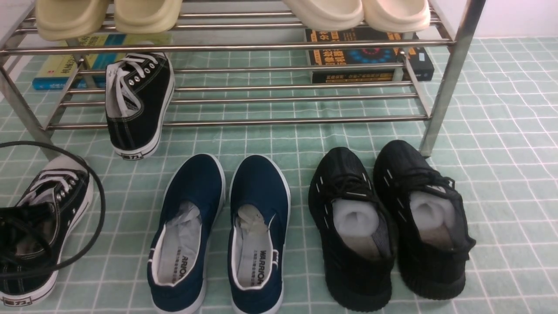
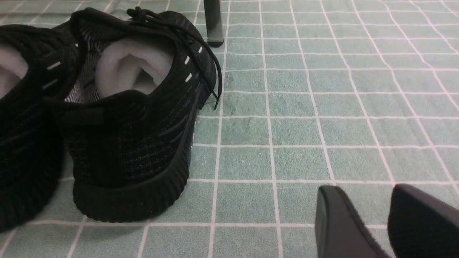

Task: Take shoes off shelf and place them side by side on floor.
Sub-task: 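Set the held shoe down on the floor in front of the rack with the left gripper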

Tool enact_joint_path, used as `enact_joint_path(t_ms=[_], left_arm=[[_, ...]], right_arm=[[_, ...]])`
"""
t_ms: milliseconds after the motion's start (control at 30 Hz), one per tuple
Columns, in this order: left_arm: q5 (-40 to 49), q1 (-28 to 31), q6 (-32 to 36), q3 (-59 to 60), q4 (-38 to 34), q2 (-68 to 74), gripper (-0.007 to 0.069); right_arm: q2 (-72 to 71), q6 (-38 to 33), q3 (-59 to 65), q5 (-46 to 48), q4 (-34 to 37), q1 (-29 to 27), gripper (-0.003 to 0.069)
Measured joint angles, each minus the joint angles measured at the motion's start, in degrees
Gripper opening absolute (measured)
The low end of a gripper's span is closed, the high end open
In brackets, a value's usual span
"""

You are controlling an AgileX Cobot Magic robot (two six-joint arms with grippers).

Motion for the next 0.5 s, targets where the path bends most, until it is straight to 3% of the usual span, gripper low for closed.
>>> enact_joint_path(t_ms=[133,333,433,500], left_arm=[[0.1,0.0,-0.1,0.0,1.1,0.4,0.0076],[3.7,0.0,-0.2,-2.2,1.5,0.0,0.0206],[11.1,0.0,0.0,-6.5,0.2,-2.2,0.0311],[14.5,0.0,1.5,-8.9,-0.9,-3.4,0.0335]], right_arm=[[0.0,0.0,0.0,0.0,0.0,0.0,0.0239],[0.0,0.0,0.0,0.0,0.0,0.0,0.0239],[0.0,0.0,0.0,0.0,0.0,0.0,0.0239],[0.0,0.0,0.0,0.0,0.0,0.0,0.0239]])
